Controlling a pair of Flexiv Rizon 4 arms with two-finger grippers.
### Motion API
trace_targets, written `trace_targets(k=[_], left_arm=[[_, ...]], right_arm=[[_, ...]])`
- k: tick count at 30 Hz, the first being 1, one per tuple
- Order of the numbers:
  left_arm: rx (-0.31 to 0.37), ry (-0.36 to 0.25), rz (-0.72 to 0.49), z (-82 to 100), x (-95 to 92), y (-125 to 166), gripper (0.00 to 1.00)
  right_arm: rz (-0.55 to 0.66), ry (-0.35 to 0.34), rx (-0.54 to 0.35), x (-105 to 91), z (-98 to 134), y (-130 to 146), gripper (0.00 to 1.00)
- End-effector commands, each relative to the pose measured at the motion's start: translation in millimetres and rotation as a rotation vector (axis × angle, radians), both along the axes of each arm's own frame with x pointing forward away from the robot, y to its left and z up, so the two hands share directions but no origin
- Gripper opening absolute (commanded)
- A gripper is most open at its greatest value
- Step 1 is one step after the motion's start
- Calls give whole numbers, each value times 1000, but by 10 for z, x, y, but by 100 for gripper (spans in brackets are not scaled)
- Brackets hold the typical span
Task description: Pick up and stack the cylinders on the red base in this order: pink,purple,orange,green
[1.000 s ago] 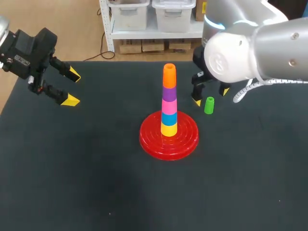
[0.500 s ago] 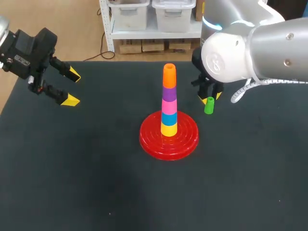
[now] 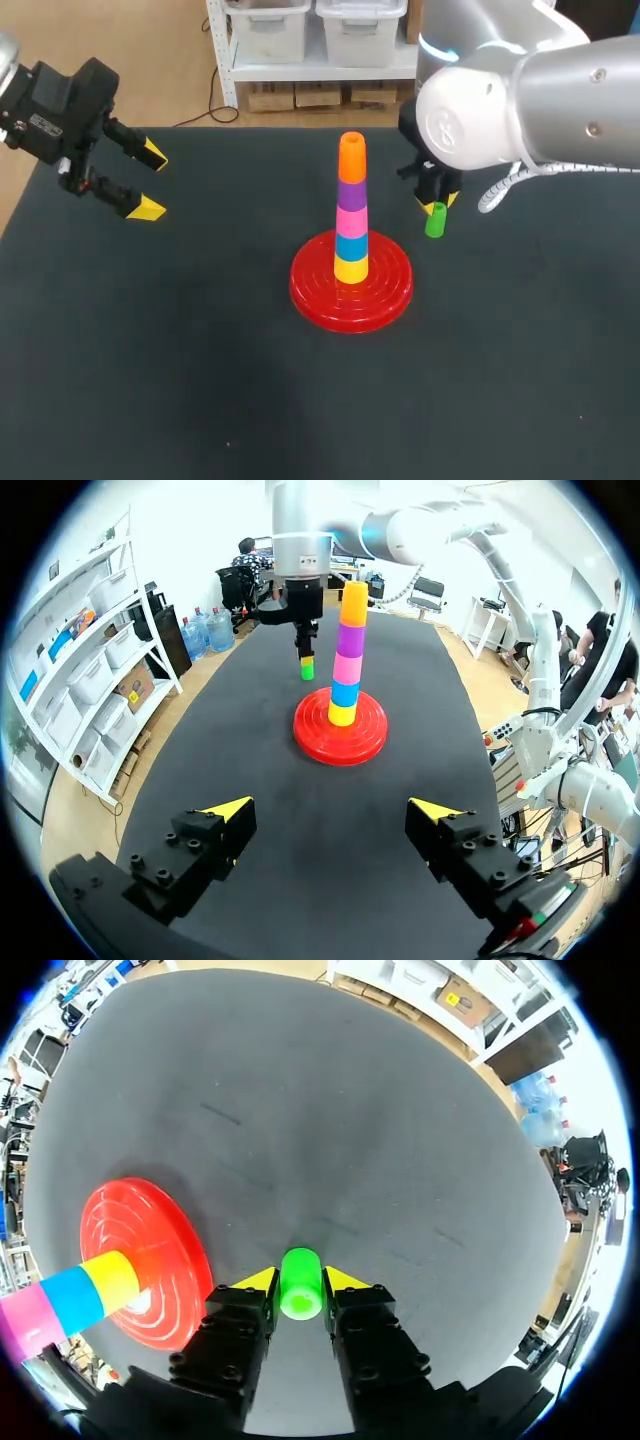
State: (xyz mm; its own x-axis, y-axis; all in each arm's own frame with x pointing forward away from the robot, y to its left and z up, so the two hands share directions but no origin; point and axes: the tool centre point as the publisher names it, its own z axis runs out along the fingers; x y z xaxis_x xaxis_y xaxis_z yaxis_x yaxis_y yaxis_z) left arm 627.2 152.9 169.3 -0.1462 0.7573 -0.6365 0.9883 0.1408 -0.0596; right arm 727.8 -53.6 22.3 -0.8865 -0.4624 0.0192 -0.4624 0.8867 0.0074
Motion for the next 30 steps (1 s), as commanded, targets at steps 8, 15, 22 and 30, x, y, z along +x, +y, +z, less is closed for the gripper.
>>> trace_targets(k=[8, 15, 22, 30], left_arm=[[-2, -3, 0, -8, -4, 6, 100], [-2, -3, 0, -8, -4, 6, 100], [-2, -3, 0, -8, -4, 6, 100], [-2, -3, 0, -8, -4, 6, 100]], right_arm=[[31, 24, -31, -9, 571, 36, 0], [78, 33, -48, 6, 1157, 97, 0], [154, 23, -6, -85, 1924, 214, 0], [252, -43, 29, -290, 2562, 375, 0]])
